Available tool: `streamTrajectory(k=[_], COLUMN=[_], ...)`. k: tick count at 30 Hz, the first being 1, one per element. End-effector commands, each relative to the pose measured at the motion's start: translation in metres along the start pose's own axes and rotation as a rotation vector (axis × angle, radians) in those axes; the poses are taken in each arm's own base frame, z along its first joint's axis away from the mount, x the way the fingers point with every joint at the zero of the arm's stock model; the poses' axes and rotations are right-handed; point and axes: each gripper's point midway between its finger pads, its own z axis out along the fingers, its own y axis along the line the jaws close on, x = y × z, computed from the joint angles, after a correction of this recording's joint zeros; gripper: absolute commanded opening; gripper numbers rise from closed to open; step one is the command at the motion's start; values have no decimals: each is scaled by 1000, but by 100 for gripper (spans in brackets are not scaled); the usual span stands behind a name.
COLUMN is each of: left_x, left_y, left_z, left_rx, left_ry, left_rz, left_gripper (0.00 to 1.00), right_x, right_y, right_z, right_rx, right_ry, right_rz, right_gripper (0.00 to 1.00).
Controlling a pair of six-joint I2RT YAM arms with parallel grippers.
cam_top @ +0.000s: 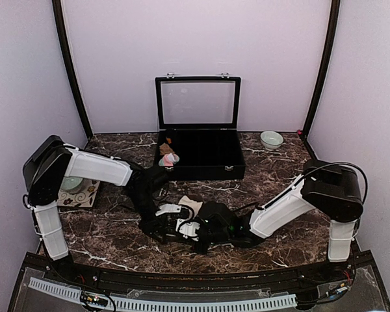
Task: Roll the socks
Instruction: Roll the sock at the center of the board.
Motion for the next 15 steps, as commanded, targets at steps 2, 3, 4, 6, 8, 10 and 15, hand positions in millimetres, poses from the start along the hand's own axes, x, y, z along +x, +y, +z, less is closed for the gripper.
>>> streamTrajectory(k=[2,3,4,6,8,10,15], left_x=[50,52,55,58,62,61,42], left_y=[41,41,41,42,40,37,11], left_z=[-10,-14,-18,-26,-29,-35,-48], left_rx=[-353,-377,-395,-432,-451,-472,-434], left_ry=[122,107,89,55,39,15,-79], left_rz=[-4,-3,-7,-13,-6,22,130], left_gripper=[43,44,45,47,48,48,48], right_x=[57,62,66,74,80,87,110], right_y=[24,25,26,28,27,27,24], right_z=[3,3,3,1,-1,-3,-7], right_rx=[-133,-143,-150,-166,-177,-192,-185], right_ry=[157,171,185,202,215,236,315], right_rz=[207,230,253,290,330,367,482], right_gripper=[0,0,0,0,0,0,0])
